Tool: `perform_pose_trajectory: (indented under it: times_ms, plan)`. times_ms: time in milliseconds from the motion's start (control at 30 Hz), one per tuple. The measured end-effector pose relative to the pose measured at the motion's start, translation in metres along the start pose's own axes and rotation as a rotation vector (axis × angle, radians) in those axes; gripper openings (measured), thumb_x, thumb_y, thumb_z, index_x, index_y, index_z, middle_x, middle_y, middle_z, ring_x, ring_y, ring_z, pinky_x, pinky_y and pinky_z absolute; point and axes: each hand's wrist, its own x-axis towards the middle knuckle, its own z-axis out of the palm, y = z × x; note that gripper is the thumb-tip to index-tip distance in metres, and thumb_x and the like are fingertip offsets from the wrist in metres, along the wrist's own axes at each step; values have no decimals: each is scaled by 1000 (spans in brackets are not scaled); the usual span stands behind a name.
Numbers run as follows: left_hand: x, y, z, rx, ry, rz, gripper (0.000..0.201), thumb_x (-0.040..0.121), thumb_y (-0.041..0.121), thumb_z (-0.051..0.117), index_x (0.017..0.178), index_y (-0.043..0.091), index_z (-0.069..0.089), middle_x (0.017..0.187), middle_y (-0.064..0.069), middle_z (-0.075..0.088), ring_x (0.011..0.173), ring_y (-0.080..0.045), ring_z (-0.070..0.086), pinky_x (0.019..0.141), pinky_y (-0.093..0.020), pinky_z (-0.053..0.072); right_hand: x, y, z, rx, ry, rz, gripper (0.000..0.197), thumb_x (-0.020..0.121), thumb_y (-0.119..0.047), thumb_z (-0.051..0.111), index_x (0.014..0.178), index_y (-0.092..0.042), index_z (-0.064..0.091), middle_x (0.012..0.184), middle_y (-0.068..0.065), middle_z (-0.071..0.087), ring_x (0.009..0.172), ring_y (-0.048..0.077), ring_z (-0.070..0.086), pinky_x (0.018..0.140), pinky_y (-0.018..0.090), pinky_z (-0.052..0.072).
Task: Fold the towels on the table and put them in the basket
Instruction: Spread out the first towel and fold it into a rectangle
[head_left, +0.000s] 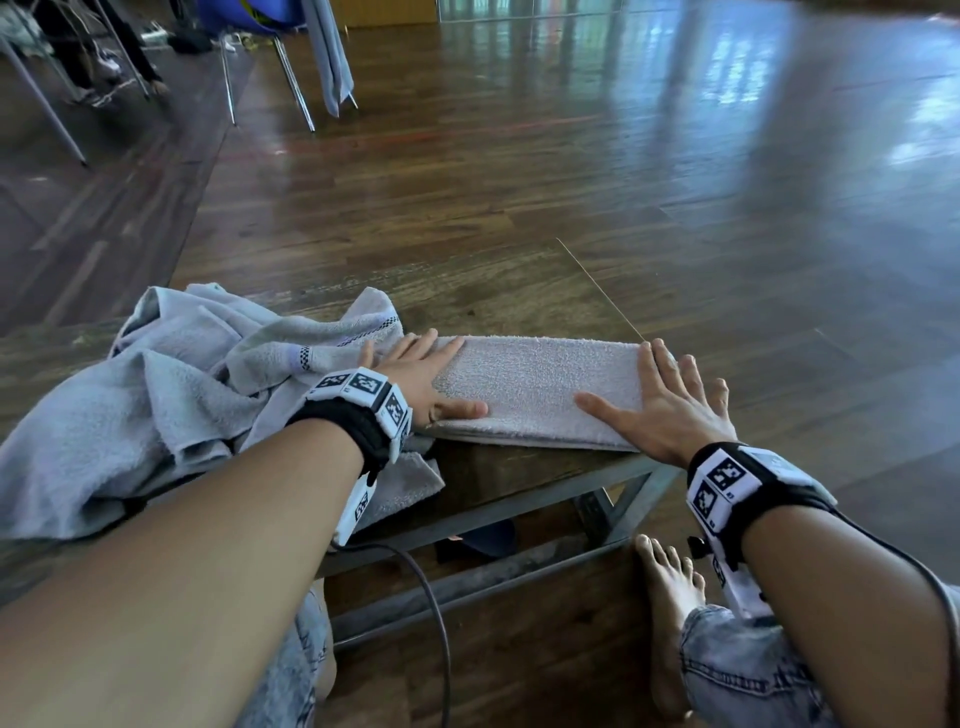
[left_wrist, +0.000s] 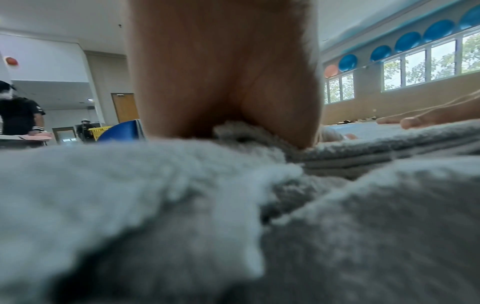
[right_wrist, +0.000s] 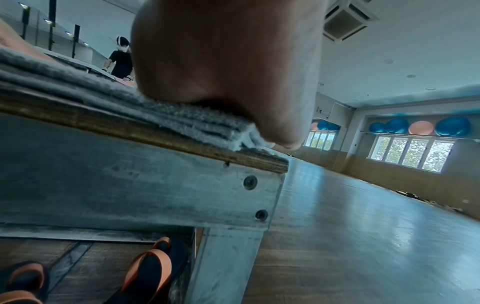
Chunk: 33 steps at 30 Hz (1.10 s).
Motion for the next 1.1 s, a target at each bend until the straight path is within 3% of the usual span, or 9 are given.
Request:
perform_pose_trajectory:
  times_ms: [133, 233, 333, 400, 500, 567, 733, 967, 1100]
  plan:
    - [-4, -9, -9, -14, 2, -34, 124, 51, 104, 30, 153, 47, -9, 167, 6, -10, 154, -25, -6, 112, -65, -17, 1, -15, -3, -133, 44, -39, 125, 68, -101, 12, 161, -21, -12, 165, -1, -28, 149, 23, -34, 118, 55, -21]
    - [-6, -8, -18, -34, 193, -86, 98, 77, 86, 42, 155, 31, 20, 163, -6, 21, 152, -26, 12, 115, -66, 1, -1, -43, 5, -177, 138, -260, 97, 85, -87, 11, 161, -30, -7, 162, 3, -32, 147, 23, -36, 116, 53, -23]
    - [-7, -3, -25, 77, 420, -192, 52, 85, 62, 51, 113, 19, 56, 138, -10, 50, 133, -31, 35, 111, -59, 23, -8, -71, 29, -152, 125, -413, 76, 93, -76, 11, 159, -41, -4, 165, 1, -27, 149, 23, -31, 116, 51, -24]
    - [-9, 0, -27, 108, 376, -261, 42, 84, 59, 49, 94, 20, 59, 134, -12, 53, 129, -33, 36, 109, -57, 24, -11, -84, 46, -116, 93, -405, 71, 96, -72, 13, 159, -43, -5, 167, -1, -22, 152, 23, -27, 119, 51, -21]
    - [-7, -3, -24, 84, 244, -334, 58, 82, 71, 43, 108, 24, 64, 141, -11, 52, 135, -35, 35, 109, -56, 21, -7, -91, 54, -94, 109, -373, 71, 97, -71, 16, 159, -43, -4, 169, -3, -17, 154, 21, -23, 123, 53, -14]
    - [-4, -8, -23, 57, 245, -334, 56, 80, 73, 44, 97, 22, 61, 136, -10, 56, 132, -36, 39, 109, -56, 22, -4, -92, 53, -102, 90, -378, 71, 96, -72, 16, 158, -44, -5, 169, -4, -19, 153, 21, -24, 123, 53, -13]
    - [0, -11, -27, -215, 221, -281, 45, 82, 56, 61, 76, 12, 52, 114, -17, 63, 125, -39, 48, 106, -50, 35, -4, -92, 51, -109, 73, -380, 71, 97, -71, 15, 159, -44, -6, 168, -3, -21, 153, 21, -26, 123, 53, -14]
    - [-16, 5, -38, -344, 376, -305, 34, 77, 40, 68, 69, 13, 48, 119, -20, 57, 123, -39, 45, 95, -44, 40, -5, -94, 49, -78, 56, -383, 71, 99, -69, 19, 160, -42, -2, 169, -2, -18, 153, 22, -24, 123, 53, -14]
    - [-22, 28, -55, -246, 576, -204, 21, 77, 32, 63, 79, 13, 55, 113, -13, 60, 114, -35, 50, 95, -45, 43, -5, -96, 30, 162, 72, -465, 50, 103, -47, 40, 151, -35, 34, 165, 8, 26, 154, 30, 15, 123, 51, 10]
